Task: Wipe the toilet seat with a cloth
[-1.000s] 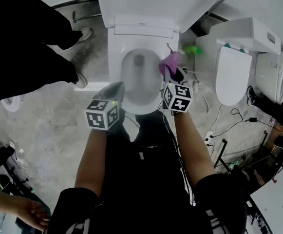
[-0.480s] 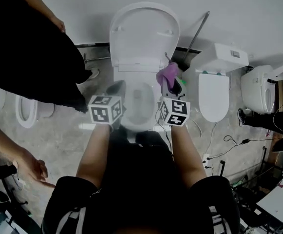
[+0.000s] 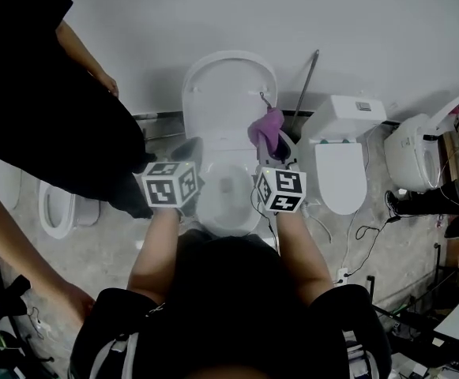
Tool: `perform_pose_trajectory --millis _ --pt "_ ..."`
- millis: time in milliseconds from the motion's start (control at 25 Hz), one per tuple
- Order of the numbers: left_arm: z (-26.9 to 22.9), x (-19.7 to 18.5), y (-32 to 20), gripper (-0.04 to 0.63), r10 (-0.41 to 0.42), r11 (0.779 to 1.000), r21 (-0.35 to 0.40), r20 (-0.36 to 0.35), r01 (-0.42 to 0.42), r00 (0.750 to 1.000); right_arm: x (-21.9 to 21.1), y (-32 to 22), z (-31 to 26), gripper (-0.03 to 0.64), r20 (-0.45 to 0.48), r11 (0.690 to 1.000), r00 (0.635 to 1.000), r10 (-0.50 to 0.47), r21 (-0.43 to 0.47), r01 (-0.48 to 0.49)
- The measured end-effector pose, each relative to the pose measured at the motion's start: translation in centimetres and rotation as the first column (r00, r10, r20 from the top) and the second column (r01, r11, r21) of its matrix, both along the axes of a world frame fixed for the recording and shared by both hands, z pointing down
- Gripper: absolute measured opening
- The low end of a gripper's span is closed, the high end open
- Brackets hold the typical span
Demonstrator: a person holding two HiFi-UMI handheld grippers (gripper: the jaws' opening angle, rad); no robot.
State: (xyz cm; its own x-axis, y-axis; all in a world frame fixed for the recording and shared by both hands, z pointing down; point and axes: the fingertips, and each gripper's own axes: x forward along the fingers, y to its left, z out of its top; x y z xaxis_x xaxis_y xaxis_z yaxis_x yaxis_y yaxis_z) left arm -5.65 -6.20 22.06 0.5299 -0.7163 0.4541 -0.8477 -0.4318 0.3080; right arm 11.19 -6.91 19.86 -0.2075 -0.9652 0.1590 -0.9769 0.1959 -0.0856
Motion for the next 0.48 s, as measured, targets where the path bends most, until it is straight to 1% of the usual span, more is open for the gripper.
perform_pose_trajectory --millis 160,280,360,480 --pt "-3.5 -2.3 -0.6 0.009 -0.040 0.998 0.051 0.012 0.039 0.999 -0.6 -0.3 -3.0 0.087 0.031 1.000 1.000 0.001 0.023 -0.002" --pt "-5.3 -3.0 -0.1 0.009 -0.055 0.995 0.084 0.021 0.054 0.998 -1.3 -0.6 -5.4 0.087 0.025 0.998 0.999 -0.020 0.056 0.019" --pt "-5.5 -3.1 0.2 0.009 -0.062 0.994 0.090 0.028 0.059 0.998 -1.9 -0.9 -6.3 0.087 0.019 0.997 0.999 -0.036 0.073 0.035" --pt "-5.5 -2.8 -0.1 0.009 -0.071 0.994 0.084 0.016 0.070 0.997 -2.5 -1.3 -6.7 0.087 0.021 0.995 0.998 -0.064 0.072 0.062"
